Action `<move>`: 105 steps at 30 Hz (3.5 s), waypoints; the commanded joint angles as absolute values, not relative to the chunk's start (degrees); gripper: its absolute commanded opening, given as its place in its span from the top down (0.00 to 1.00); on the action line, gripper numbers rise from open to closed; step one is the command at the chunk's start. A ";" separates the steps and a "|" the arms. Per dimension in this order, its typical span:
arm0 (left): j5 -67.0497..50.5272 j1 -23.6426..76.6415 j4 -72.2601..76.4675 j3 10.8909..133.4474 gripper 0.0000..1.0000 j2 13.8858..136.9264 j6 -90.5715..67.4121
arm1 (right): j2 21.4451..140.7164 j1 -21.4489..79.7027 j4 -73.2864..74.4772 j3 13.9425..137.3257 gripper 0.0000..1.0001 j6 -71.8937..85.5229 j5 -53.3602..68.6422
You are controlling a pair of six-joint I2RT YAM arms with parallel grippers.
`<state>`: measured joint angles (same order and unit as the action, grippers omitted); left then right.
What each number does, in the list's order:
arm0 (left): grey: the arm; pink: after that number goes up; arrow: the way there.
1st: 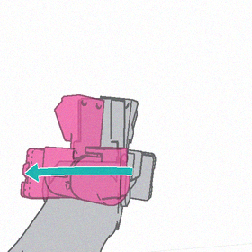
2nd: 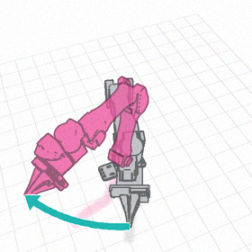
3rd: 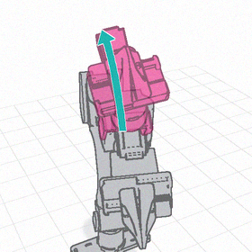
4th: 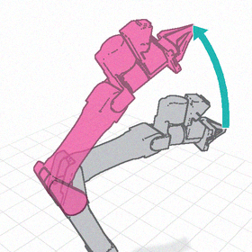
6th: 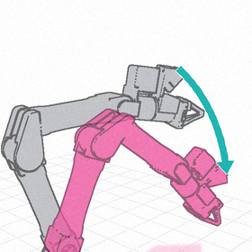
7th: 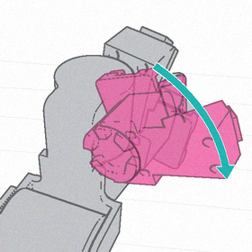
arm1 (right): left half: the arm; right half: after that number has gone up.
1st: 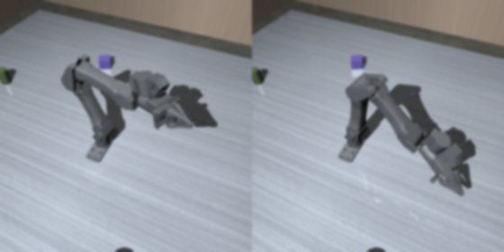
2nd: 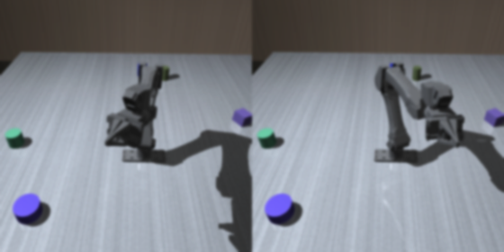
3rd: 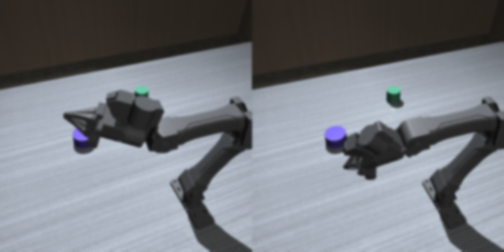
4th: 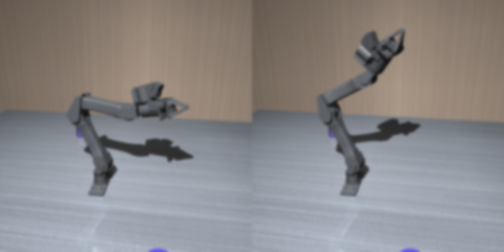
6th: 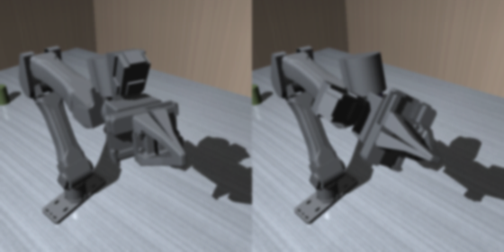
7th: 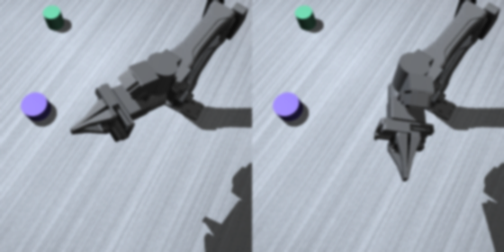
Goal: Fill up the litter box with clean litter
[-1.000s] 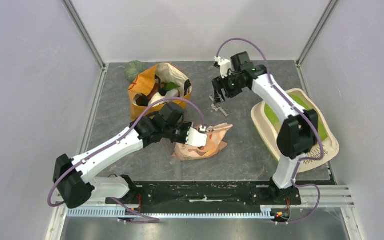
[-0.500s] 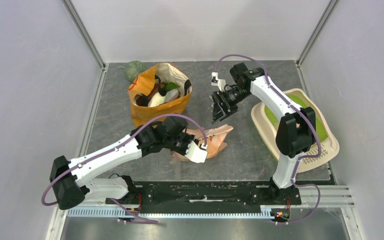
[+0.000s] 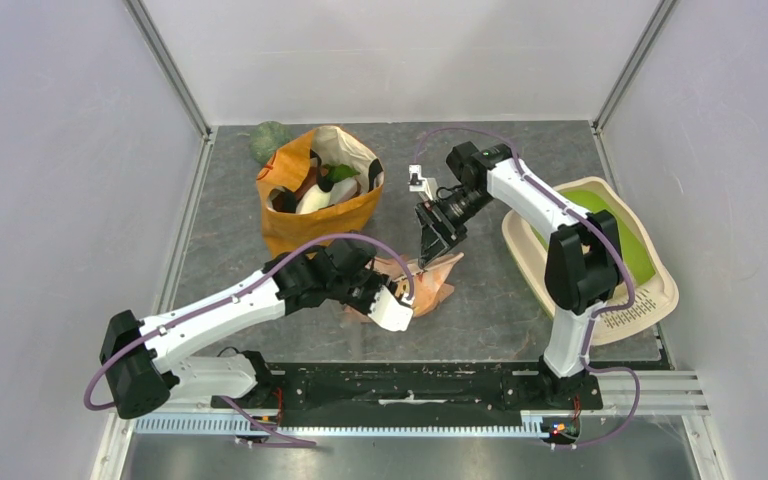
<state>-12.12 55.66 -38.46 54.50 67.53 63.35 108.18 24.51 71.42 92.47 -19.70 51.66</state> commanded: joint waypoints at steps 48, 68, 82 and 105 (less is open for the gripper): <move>-17.81 40.65 -43.94 69.90 0.22 62.42 14.31 | 80.98 27.57 50.09 74.42 1.00 -32.22 47.76; -24.02 35.25 -44.58 69.52 0.23 60.07 12.14 | 85.25 19.23 44.33 75.13 0.12 3.15 41.50; -21.52 34.56 -41.77 68.29 0.23 55.82 7.16 | 90.02 13.44 48.92 70.74 0.05 22.27 38.62; -22.13 34.41 -41.57 68.10 0.21 56.16 8.13 | 88.03 13.53 22.97 61.68 0.50 27.90 65.88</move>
